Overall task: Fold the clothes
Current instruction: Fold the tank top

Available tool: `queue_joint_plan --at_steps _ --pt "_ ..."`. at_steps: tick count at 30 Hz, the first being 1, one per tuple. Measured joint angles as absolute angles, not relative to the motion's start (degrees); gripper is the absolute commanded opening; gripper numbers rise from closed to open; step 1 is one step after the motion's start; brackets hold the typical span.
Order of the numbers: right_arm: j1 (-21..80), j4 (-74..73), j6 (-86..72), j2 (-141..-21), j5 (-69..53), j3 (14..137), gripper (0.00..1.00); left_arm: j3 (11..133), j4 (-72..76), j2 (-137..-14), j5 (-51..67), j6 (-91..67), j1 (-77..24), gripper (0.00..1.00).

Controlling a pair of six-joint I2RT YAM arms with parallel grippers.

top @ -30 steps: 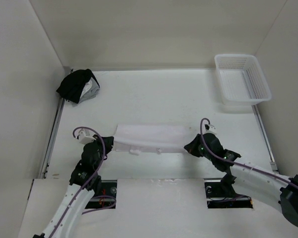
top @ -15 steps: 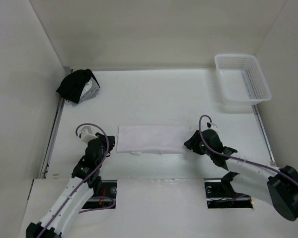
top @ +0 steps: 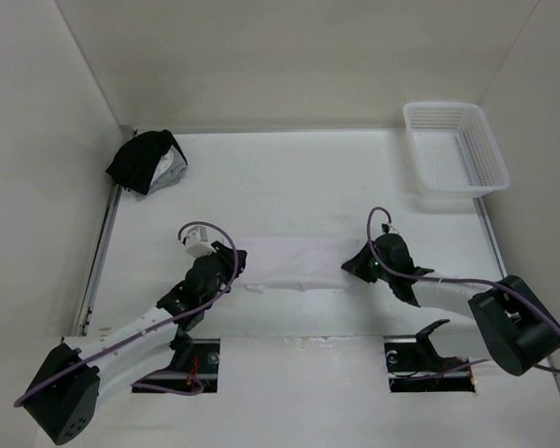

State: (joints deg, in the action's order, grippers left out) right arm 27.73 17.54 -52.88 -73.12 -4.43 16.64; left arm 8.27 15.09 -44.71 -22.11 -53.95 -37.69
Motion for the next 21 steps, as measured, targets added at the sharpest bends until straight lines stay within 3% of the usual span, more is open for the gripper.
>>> queue_joint_plan --at_steps 3,9,12,21 --pt "27.22 15.51 -53.15 -69.82 -3.03 16.58 0.01 8.36 17.87 -47.03 -22.52 -53.93 -38.76 0.22" --pt "26.89 2.48 -51.13 -49.06 3.01 18.17 0.01 9.06 22.17 -52.84 -22.85 -53.95 -42.48 0.22" --pt "27.07 -4.99 -48.84 -44.53 5.98 23.24 0.01 9.89 23.88 -54.54 -22.85 -53.82 -44.05 0.22" --pt "41.10 -14.06 -41.21 -58.24 15.73 43.38 0.03 11.00 24.80 -48.21 -22.92 -53.47 -44.99 0.24"
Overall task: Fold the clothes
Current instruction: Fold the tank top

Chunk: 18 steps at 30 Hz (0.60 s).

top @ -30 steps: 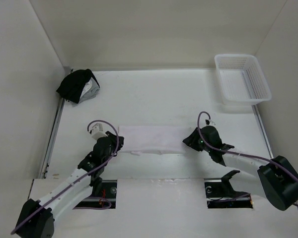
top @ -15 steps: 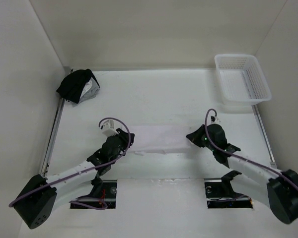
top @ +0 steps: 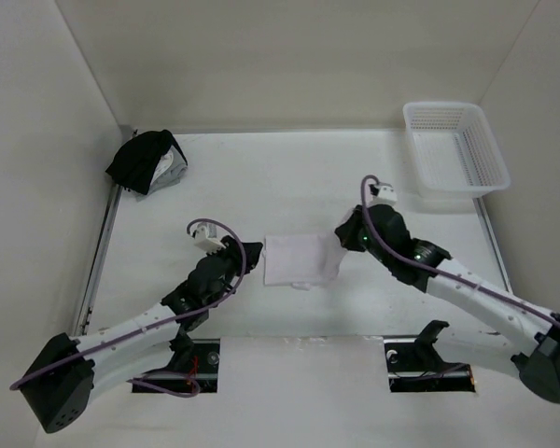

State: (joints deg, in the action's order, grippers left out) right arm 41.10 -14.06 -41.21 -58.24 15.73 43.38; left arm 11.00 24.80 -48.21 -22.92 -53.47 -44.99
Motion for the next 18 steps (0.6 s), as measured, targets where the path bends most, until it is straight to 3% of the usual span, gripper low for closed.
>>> queue_joint_plan --at_steps 6,10,14,18 --pt "53.32 -16.49 -37.34 -77.28 20.67 56.71 0.07 11.00 20.93 -37.82 -22.94 -52.31 -42.57 0.25" --pt "57.69 -17.98 -36.49 -90.21 21.50 65.87 0.26 11.00 16.82 -30.74 -23.09 -51.83 -39.70 0.26" --pt "61.06 -18.61 -36.18 -100.36 21.41 73.01 0.34 11.00 13.32 -26.15 -23.14 -51.83 -36.77 0.26" --pt "63.35 -19.11 -36.25 -101.89 20.88 73.60 0.40 11.00 12.08 -27.35 -22.57 -51.92 -34.81 0.26"
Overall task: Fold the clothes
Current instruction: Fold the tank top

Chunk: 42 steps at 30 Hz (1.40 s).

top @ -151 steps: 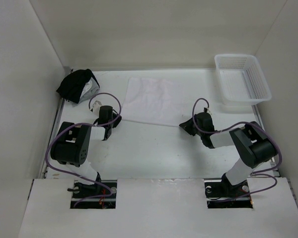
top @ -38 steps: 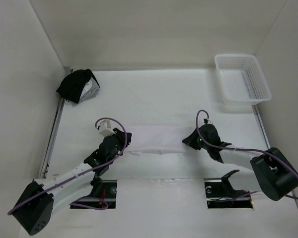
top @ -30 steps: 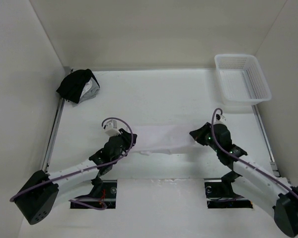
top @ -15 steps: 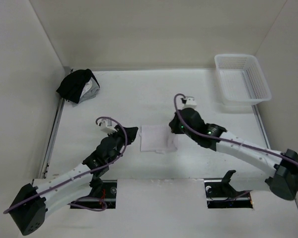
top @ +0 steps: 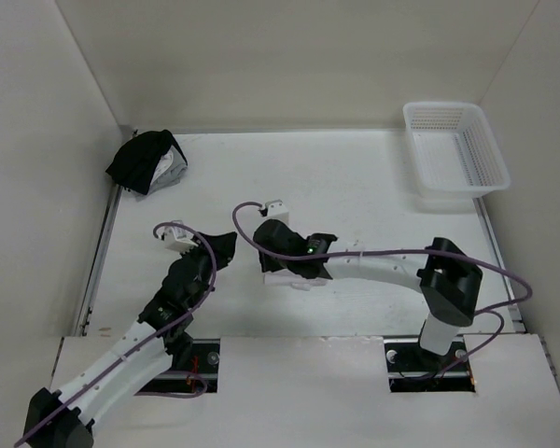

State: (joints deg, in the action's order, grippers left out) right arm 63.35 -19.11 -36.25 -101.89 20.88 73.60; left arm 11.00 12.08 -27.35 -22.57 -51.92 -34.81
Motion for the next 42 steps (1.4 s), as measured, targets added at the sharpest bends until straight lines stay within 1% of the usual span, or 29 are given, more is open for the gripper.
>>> queue_joint_plan --at_steps 1,2,5,6,7,11,16,19,22,25,28,31,33,35,39,42 --pt "63.53 -18.57 -36.25 -100.90 20.71 72.75 0.41 11.03 12.19 -28.58 -22.22 -52.01 -34.65 0.26" --pt "63.46 -18.02 -36.27 -99.39 20.62 71.42 0.38 11.09 12.25 -30.28 -21.87 -52.10 -34.63 0.26" --pt "61.21 -15.18 -36.93 -91.61 20.14 63.99 0.15 11.27 14.37 -37.06 -20.58 -52.51 -35.42 0.26" --pt "59.75 -14.22 -37.39 -89.14 19.79 61.67 0.09 11.42 15.33 -39.35 -20.21 -52.56 -36.01 0.26" --pt "57.87 -12.86 -38.00 -86.80 19.33 59.24 0.06 11.68 16.60 -42.13 -19.88 -52.64 -36.84 0.26" --pt "52.07 -5.52 -40.18 -82.87 17.58 51.11 0.04 13.78 21.89 -53.17 -18.26 -52.66 -41.01 0.26" --pt "51.83 3.20 -43.86 -82.65 14.50 39.83 0.04 17.56 30.57 -67.44 -16.16 -52.66 -44.69 0.26" --pt "51.86 7.01 -46.37 -82.65 13.58 34.52 0.04 18.33 34.74 -75.35 -14.39 -53.17 -44.49 0.25" --pt "51.83 11.53 -49.23 -82.70 13.45 30.57 0.04 18.33 35.62 -79.79 -13.13 -54.13 -43.51 0.25" --pt "51.86 17.19 -51.99 -83.35 13.43 27.68 0.07 17.80 35.99 -80.40 -12.78 -54.92 -42.24 0.25" --pt "51.88 21.69 -53.87 -84.36 13.30 26.24 0.13 16.78 36.64 -79.42 -12.78 -55.55 -41.04 0.25" --pt "51.92 23.64 -54.83 -84.01 13.19 25.23 0.24 14.81 35.22 -74.48 -12.88 -55.94 -40.38 0.26" --pt "51.94 23.46 -54.81 -82.13 12.99 24.73 0.34 13.76 33.12 -68.82 -13.28 -55.94 -40.36 0.27" --pt "52.05 22.00 -53.91 -77.87 12.71 24.32 0.42 13.50 30.63 -63.13 -13.93 -55.81 -40.36 0.30" --pt "51.72 19.70 -50.28 -63.88 12.69 24.38 0.53 13.50 23.31 -52.47 -16.05 -54.54 -39.59 0.38" --pt "49.17 19.53 -46.72 -53.54 13.08 24.38 0.56 13.50 16.34 -47.22 -17.65 -52.75 -37.41 0.43"
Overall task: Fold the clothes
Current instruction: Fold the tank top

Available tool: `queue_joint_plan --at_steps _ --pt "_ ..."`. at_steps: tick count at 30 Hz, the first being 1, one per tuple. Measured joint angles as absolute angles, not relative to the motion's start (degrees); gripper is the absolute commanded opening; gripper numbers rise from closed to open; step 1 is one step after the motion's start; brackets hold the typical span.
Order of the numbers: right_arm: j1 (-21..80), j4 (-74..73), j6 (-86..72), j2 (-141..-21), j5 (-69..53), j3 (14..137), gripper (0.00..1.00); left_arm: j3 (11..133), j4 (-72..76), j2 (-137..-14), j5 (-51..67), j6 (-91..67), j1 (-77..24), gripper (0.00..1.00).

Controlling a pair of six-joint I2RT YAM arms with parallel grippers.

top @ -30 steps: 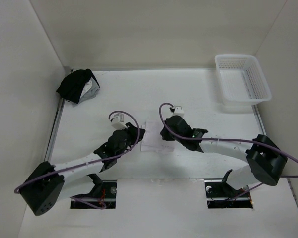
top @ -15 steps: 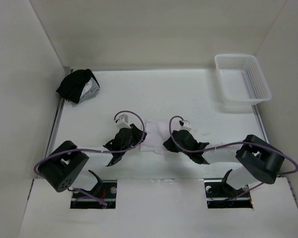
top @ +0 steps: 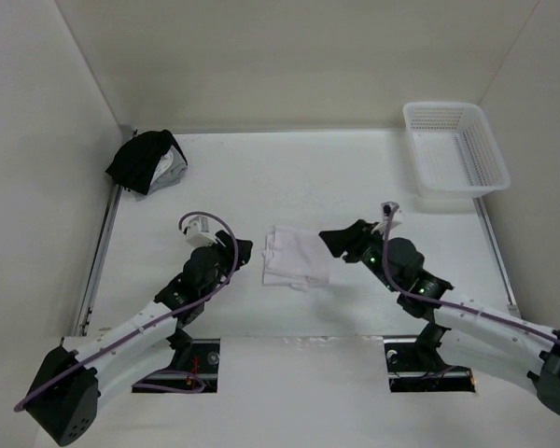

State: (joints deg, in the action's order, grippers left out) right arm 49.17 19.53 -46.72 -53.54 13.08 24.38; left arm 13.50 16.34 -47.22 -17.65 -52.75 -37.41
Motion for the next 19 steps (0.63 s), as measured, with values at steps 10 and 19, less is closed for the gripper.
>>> queue_joint_plan --at_steps 10,19 --pt "30.39 21.39 -42.48 -45.06 14.59 16.36 0.55 15.29 -3.01 -44.01 -18.92 -49.76 -32.99 0.53" --pt "26.59 20.25 -43.11 -41.58 14.35 11.77 0.57 16.25 -6.72 -42.81 -19.03 -47.79 -32.64 0.52"
